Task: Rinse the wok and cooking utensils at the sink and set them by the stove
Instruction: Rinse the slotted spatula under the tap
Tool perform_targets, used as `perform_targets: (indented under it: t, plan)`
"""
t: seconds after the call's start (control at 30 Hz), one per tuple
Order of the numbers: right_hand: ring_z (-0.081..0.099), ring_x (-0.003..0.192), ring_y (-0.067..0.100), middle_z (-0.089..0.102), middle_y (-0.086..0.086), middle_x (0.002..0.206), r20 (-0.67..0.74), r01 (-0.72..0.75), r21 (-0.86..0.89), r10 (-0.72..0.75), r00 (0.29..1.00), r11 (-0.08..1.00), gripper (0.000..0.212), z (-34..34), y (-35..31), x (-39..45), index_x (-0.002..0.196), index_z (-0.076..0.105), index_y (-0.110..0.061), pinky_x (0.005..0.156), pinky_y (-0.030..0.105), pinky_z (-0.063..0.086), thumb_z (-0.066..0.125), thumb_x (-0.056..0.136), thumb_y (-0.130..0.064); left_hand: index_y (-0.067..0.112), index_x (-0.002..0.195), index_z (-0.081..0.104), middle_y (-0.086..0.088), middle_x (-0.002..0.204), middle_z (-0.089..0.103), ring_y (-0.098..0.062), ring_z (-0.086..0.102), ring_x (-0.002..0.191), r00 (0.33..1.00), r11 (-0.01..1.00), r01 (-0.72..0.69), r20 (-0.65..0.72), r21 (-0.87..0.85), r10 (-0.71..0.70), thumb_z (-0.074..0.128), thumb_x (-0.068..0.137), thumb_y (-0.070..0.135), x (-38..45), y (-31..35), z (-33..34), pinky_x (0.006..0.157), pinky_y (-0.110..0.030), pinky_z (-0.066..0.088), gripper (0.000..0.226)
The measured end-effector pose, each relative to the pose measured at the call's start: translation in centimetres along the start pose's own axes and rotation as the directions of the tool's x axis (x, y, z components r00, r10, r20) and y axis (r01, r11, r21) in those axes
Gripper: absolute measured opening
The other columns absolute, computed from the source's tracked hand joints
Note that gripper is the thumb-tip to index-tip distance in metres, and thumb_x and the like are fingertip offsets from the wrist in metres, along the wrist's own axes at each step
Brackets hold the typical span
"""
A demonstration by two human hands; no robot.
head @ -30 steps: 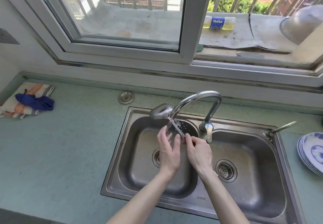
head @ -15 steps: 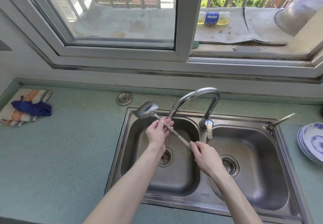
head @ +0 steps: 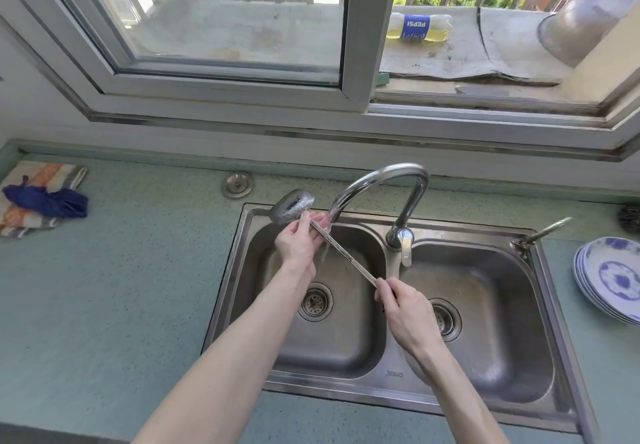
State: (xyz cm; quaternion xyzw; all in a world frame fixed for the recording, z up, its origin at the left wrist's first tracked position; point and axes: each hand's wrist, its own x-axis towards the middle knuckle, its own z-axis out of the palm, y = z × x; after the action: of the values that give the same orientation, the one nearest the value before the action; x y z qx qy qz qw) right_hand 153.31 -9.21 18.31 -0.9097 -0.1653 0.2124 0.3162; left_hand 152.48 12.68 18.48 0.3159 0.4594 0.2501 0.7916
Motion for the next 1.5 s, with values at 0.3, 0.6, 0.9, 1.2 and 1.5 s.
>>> perform_targets:
  t: [0.3, 0.6, 0.9, 1.2, 1.5]
  plan:
    - [0.057, 0.076, 0.024, 0.057, -0.007, 0.064, 0.028, -0.031, 0.036, 0.03, 0.999, 0.999, 0.039, -0.1, -2.4, 1.5, 0.076, 0.06, -0.024, 0.071, 0.034, 0.037, 0.047, 0.109, -0.04, -0.002, 0.102, 0.069, -0.016, 0.099, 0.077, -0.02, 0.077, 0.079, 0.994, 0.992, 0.016, 0.107, 0.124, -0.029, 0.059, 0.103, 0.012, -2.5, -1.2, 0.7, 0.07, -0.028, 0.063, 0.018]
    - [0.066, 0.089, 0.029, 0.069, -0.004, 0.08, 0.043, -0.014, 0.038, 0.013, 0.999, 0.999, 0.037, 0.7, -4.1, 3.1, 0.078, 0.062, -0.029, 0.081, 0.039, 0.048, 0.046, 0.108, -0.042, -0.008, 0.111, 0.063, -0.023, 0.103, 0.076, -0.025, 0.077, 0.083, 0.989, 0.988, 0.068, 0.124, 0.14, -0.085, 0.066, 0.099, 0.008, -4.0, -3.1, -0.3, 0.074, -0.033, 0.064, 0.02]
    - [0.059, 0.067, 0.01, 0.065, -0.006, 0.068, 0.039, -0.005, 0.264, -0.005, 0.999, 0.964, 0.036, 1.1, -4.8, 3.3, 0.089, 0.073, -0.025, 0.07, 0.028, 0.047, 0.053, 0.105, -0.05, -0.006, 0.105, 0.067, -0.019, 0.099, 0.078, -0.023, 0.076, 0.086, 0.99, 0.986, 0.041, 0.129, 0.16, -0.062, 0.07, 0.095, 0.005, -3.5, -3.0, -0.5, 0.08, -0.035, 0.063, 0.015]
    - [0.044, 0.056, 0.01, 0.059, -0.002, 0.07, 0.068, -0.08, 0.698, 0.045, 0.997, 0.711, 0.03, 2.1, -5.0, 2.6, 0.1, 0.071, -0.004, 0.051, 0.02, 0.036, 0.052, 0.111, -0.024, -0.007, 0.11, 0.067, -0.018, 0.1, 0.078, -0.025, 0.076, 0.089, 0.988, 0.985, 0.057, 0.13, 0.162, -0.079, 0.07, 0.095, 0.006, -2.4, -1.6, -0.3, 0.086, -0.037, 0.061, 0.02]
    - [0.045, 0.056, 0.009, 0.061, -0.003, 0.07, 0.077, -0.074, 0.738, 0.025, 0.997, 0.671, 0.028, 1.6, -3.6, 2.6, 0.098, 0.073, -0.005, 0.051, 0.02, 0.035, 0.051, 0.11, -0.017, -0.012, 0.115, 0.063, -0.025, 0.103, 0.076, -0.036, 0.076, 0.097, 1.0, 0.997, 0.012, 0.016, 0.081, -0.014, 0.067, 0.098, 0.004, 0.8, 2.2, -0.3, 0.08, -0.043, 0.064, 0.024]
